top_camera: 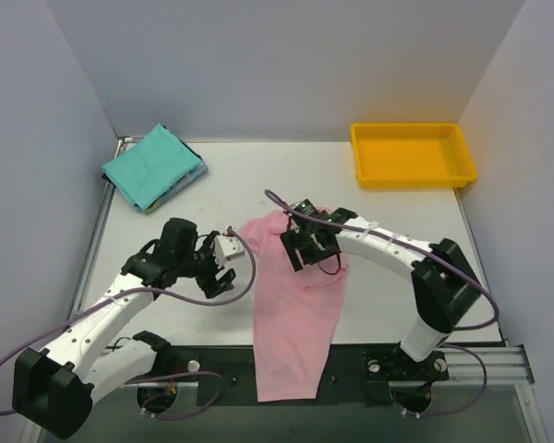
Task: Fold and stack the t-shirts
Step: Flatten out the tshirt
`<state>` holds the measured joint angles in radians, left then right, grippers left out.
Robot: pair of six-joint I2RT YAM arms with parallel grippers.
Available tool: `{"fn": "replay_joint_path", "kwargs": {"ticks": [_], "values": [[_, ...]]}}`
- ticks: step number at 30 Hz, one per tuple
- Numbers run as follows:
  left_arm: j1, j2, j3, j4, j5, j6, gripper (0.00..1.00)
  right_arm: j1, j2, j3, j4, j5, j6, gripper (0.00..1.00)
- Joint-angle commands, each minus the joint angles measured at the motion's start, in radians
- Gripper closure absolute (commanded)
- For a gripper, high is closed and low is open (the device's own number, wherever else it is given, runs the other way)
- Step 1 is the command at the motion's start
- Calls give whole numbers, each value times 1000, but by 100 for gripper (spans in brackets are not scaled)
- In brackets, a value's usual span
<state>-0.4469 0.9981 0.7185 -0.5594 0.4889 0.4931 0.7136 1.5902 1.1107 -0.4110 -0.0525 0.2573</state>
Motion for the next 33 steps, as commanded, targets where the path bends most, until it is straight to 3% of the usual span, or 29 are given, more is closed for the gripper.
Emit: {"fn": "replay_joint_path", "kwargs": {"ticks": [1, 2, 4, 5, 11, 16, 19, 24, 27, 33], "values": [[-47, -50, -33, -34, 44, 157, 18, 50, 155, 69, -58, 91, -9, 34], [-53, -52, -40, -25, 37, 159, 18, 50, 204, 90, -60, 91, -4, 36], [-61, -49, -41, -22, 23, 151, 18, 46, 246, 115, -72, 106, 7, 50], [-61, -49, -37, -22, 20, 145, 18, 49, 252, 124, -84, 114, 5, 62], [-61, -36, -18, -17, 25, 137, 17, 49, 176, 153, -110, 106, -15, 100], [-70, 3, 19, 6, 45, 124, 17, 20, 87, 274, -181, 71, -41, 100], [-127, 43, 62, 15, 56, 143, 16, -103, 9, 348, -209, 11, -26, 100], [-394, 161, 101, 82, -18, 226, 9, -351, -96, 311, -210, -111, -13, 100], [-568, 259, 102, 127, -73, 336, 5, -416, -117, 247, -210, -178, -21, 100], [-723, 401, 110, 190, -83, 525, 3, -580, -231, 115, -175, -221, 25, 100]]}}
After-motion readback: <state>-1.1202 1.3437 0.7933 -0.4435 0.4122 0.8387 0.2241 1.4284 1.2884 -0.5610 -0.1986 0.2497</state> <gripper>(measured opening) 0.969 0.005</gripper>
